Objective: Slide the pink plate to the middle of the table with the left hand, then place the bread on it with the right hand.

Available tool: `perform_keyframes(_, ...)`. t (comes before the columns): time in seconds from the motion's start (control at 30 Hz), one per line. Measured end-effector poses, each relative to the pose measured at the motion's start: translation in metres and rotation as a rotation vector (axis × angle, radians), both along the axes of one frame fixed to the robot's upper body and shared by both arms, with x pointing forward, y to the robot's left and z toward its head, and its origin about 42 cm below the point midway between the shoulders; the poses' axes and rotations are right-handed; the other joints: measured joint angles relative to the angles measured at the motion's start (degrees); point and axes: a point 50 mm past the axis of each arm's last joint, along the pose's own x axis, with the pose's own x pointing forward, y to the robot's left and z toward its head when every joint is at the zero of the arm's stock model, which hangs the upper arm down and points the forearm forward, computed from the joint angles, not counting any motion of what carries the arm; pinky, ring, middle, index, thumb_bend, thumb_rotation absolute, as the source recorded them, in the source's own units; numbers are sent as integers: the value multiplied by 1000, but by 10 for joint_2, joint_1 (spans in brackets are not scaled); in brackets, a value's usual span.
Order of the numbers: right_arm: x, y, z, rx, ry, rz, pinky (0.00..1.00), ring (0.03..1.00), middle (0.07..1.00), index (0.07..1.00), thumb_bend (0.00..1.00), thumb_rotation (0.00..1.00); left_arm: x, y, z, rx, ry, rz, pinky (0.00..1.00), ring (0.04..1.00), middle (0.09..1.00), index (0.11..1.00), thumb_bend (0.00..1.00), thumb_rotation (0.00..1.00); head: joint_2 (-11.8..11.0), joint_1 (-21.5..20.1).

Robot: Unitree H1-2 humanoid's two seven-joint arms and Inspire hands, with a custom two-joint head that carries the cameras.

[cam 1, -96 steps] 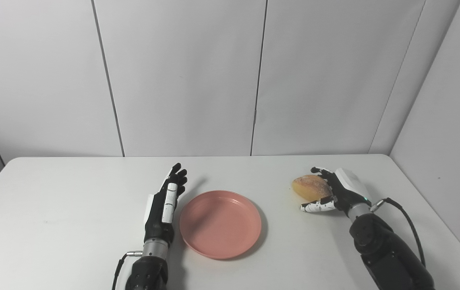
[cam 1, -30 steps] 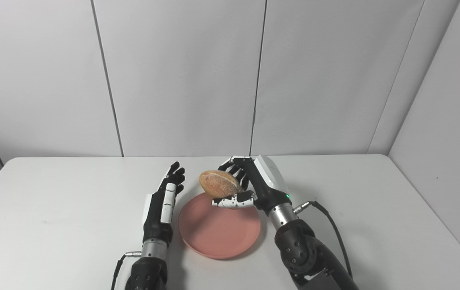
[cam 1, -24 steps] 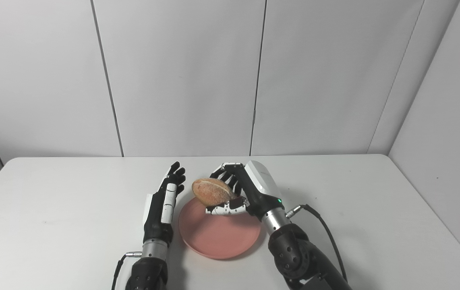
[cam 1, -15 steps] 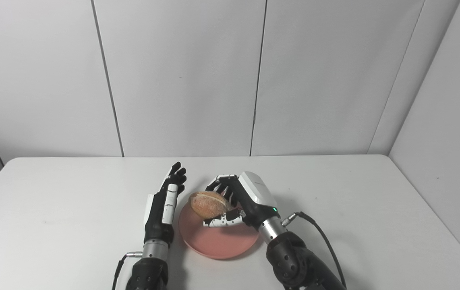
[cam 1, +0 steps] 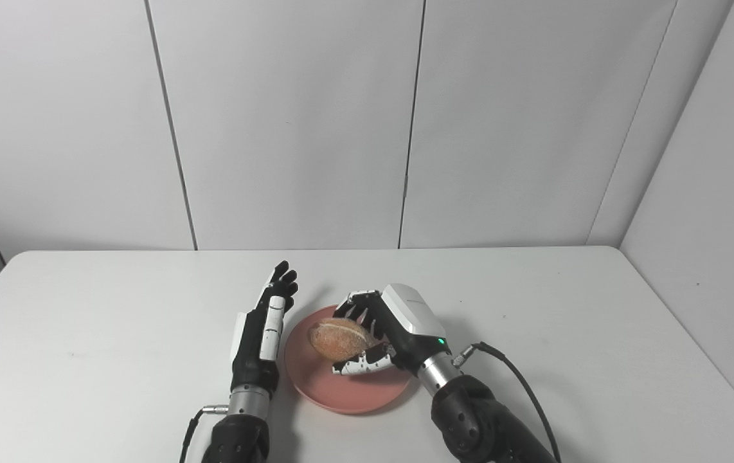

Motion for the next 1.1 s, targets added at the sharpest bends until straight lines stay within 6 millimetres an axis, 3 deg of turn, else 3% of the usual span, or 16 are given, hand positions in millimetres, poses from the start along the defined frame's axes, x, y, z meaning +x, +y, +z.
perform_keyframes(0.47, -4, -1, -2, -61, 27, 16, 406, 474, 550, 495, 502, 141, -4, -1, 1, -21, -6, 10, 916, 911, 912, 891, 659, 1000, 10, 2)
perform_keyframes(0.57, -4, -3, -2, -65, 26, 14, 439, 510, 562, 496, 504, 142, -4, -1, 1, -22, -7, 10, 914, 910, 912, 890, 658, 1000, 13, 2)
perform_keyframes(0.63, -4, -4, -3, -78, 23, 13, 564, 641, 665, 498, 503, 156, -4, -1, 1, -22, -5, 10, 917, 912, 914, 890, 652, 1000, 14, 2)
perform_keyframes(0.67, -4, -5, -3, -88, 23, 15, 674, 742, 756, 707, 561, 335, -5, -1, 1, -22, -5, 10, 925, 918, 921, 897, 656, 1000, 14, 2)
perform_keyframes(0.8, -4, -9, -2, -116, 32, 26, 805, 876, 875, 835, 615, 490, -5, -2, 0, -19, -2, 7, 916, 914, 918, 893, 657, 1000, 14, 2)
perform_keyframes(0.93, -4, -9, -3, -120, 34, 28, 926, 971, 947, 867, 631, 585, -5, -2, 0, -18, 1, 6, 904, 909, 911, 885, 639, 1000, 18, 1)
perform_keyframes(1.1, -5, -6, -5, -153, 39, 43, 966, 997, 974, 883, 639, 627, -5, -2, 0, -19, 2, 7, 904, 914, 919, 890, 644, 1000, 17, 1)
